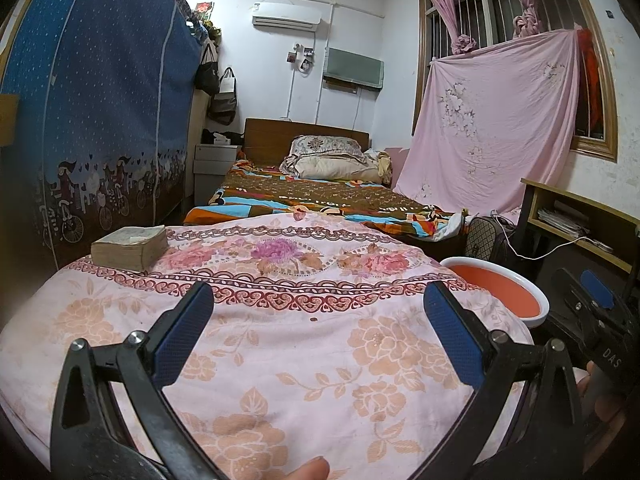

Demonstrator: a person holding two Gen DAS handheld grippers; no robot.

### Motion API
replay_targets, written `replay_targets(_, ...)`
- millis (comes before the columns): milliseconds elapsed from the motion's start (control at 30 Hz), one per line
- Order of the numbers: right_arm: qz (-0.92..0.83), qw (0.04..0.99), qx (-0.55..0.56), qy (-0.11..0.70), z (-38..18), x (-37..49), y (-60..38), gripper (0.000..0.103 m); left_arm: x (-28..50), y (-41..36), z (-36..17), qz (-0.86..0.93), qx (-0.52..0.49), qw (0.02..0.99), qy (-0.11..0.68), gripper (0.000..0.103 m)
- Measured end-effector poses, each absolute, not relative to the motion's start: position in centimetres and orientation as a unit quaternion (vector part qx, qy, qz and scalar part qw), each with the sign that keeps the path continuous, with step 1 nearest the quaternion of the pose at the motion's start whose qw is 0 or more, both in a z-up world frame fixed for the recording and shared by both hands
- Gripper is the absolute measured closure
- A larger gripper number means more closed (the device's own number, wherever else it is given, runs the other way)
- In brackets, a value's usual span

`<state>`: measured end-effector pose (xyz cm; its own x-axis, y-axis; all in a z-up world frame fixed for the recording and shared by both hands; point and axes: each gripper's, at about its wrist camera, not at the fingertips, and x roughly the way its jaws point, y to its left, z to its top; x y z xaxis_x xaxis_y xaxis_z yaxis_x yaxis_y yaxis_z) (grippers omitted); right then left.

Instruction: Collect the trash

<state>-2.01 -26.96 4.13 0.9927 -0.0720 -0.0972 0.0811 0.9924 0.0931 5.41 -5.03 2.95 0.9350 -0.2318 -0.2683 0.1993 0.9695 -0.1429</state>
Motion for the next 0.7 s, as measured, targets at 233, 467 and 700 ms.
replay_targets(233, -0.038, 0.997, 0.050, 0.047, 4.14, -2.10, -26.89, 0.000, 5.42, -4.99, 3.05, -0.111, -0.057, 0.982, 0.143, 0.011)
replay_targets(467, -0.038, 0.997, 0.050, 0.048, 4.20, -2.05, -26.99, 0.000, 5.47, -5.07, 3.37, -0.106, -0.050, 0.983, 0.139, 0.011)
replay_targets(700, -0.038, 0.997, 0.050, 0.050, 4.15, -2.26, -26.42, 0.000, 5.43, -5.13, 3.31, -0.094, -0.042, 0.986, 0.133, 0.011)
